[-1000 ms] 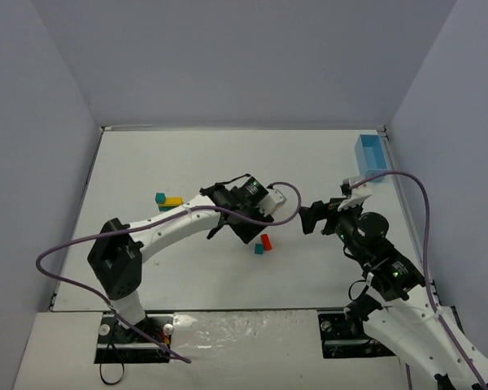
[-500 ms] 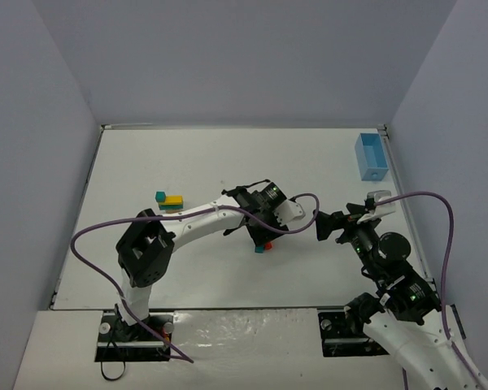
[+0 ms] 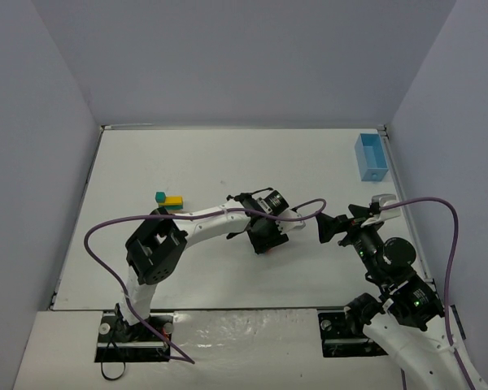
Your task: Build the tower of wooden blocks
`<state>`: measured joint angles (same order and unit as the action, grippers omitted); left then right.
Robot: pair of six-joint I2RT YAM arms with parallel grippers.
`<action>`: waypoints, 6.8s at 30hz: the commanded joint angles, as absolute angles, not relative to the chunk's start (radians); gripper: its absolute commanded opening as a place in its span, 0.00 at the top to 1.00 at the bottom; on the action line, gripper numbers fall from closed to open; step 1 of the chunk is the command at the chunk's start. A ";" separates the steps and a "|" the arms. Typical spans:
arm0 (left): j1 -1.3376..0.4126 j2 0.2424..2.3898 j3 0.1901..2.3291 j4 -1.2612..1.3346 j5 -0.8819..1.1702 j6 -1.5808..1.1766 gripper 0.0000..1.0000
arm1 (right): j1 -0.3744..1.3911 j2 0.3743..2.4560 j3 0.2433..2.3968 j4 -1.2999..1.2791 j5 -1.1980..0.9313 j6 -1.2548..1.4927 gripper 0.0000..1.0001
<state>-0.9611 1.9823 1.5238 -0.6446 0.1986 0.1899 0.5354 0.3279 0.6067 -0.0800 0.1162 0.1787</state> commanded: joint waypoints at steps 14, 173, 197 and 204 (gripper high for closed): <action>-0.973 1.969 1.513 -0.630 0.190 0.206 0.72 | 0.537 0.354 0.632 0.020 0.112 0.178 0.00; -0.260 1.721 1.598 -0.891 0.008 -0.353 1.00 | 0.537 0.435 0.604 0.020 0.096 0.186 0.00; -0.274 1.720 1.597 -0.882 -0.040 -0.374 1.00 | 0.538 0.443 0.606 0.020 0.091 0.184 0.00; -0.286 1.723 1.589 -0.869 -0.041 -0.385 1.00 | 0.537 0.442 0.606 0.019 0.091 0.184 0.00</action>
